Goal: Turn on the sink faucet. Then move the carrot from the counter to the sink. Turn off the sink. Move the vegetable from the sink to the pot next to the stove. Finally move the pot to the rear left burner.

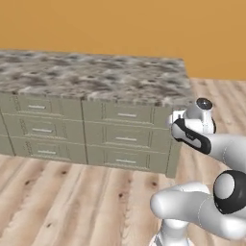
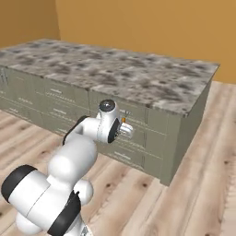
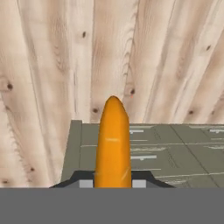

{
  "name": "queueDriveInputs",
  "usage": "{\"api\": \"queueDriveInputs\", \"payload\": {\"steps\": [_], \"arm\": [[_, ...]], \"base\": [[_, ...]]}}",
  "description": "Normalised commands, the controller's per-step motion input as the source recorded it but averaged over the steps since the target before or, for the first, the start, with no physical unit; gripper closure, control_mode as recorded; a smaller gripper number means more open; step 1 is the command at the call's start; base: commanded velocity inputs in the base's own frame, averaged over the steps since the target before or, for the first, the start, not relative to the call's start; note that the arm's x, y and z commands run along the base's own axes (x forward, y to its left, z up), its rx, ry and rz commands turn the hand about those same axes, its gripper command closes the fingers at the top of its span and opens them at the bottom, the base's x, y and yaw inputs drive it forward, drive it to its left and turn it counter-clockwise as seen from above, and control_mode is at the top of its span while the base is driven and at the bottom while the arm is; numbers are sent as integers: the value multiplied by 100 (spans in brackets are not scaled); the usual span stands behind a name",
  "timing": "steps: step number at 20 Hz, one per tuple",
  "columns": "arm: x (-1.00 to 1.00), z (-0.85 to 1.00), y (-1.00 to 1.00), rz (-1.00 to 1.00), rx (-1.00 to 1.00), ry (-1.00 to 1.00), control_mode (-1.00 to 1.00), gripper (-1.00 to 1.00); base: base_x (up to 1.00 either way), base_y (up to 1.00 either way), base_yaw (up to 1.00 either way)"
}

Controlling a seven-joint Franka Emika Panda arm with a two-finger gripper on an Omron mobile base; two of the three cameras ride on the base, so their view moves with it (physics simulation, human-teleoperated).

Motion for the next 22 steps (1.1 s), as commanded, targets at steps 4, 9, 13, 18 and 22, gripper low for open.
{"api": "queueDriveInputs", "payload": {"steps": [4, 9, 13, 18, 22], "arm": [[0, 0, 0, 0, 0, 0, 100, 100], [0, 0, 0, 0, 0, 0, 100, 100], [0, 0, 0, 0, 0, 0, 100, 100], [0, 0, 0, 0, 0, 0, 100, 100], [0, 0, 0, 0, 0, 0, 100, 100]], "base": [[0, -35, -46], [0, -29, -47], [0, -25, -47], [7, -19, -48], [24, -12, -49]]}}
